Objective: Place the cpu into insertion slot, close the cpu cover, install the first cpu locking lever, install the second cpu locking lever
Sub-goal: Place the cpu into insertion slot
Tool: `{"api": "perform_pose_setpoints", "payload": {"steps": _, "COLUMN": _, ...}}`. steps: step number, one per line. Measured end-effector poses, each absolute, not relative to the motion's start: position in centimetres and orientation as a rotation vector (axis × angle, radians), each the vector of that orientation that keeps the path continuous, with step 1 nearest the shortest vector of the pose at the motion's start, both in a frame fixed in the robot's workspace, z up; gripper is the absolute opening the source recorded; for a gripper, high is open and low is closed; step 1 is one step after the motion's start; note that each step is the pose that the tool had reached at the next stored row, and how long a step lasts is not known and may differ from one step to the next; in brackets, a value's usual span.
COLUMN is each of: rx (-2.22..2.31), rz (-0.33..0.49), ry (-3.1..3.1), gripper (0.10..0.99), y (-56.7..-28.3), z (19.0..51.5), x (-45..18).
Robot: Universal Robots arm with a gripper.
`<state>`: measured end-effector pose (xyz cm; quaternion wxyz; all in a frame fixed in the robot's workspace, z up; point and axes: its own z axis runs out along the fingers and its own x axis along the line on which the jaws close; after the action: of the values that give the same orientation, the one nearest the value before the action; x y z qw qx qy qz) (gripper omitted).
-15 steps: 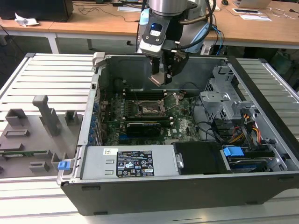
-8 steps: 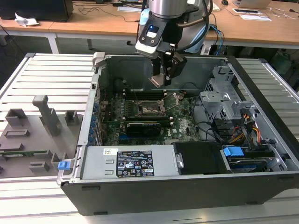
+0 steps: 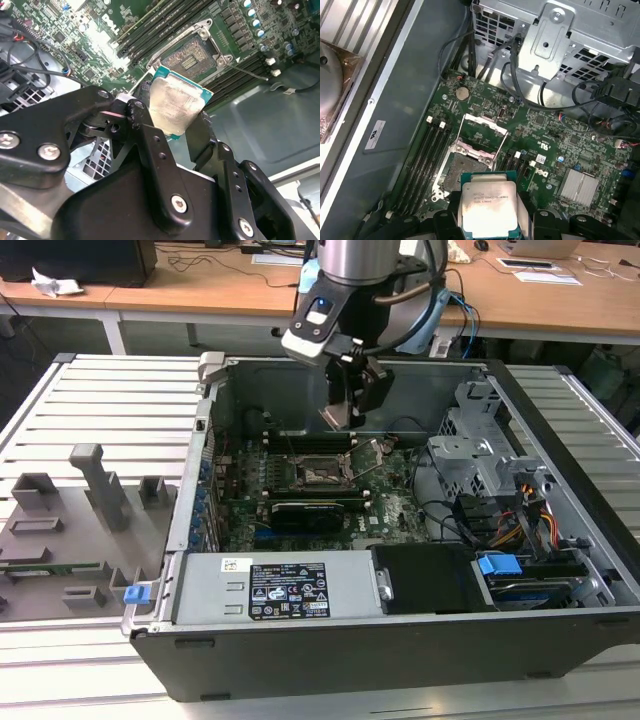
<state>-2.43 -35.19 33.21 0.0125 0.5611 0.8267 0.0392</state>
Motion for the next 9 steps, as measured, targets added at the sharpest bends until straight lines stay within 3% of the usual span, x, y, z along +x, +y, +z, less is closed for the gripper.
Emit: {"api": "perform_pose_setpoints", "payload": {"steps": 9, "rx": 1.787, "rz": 0.121, "ry": 2.549, "gripper": 0.529, "y": -35.19, "z": 32.9, "x": -2.44}}
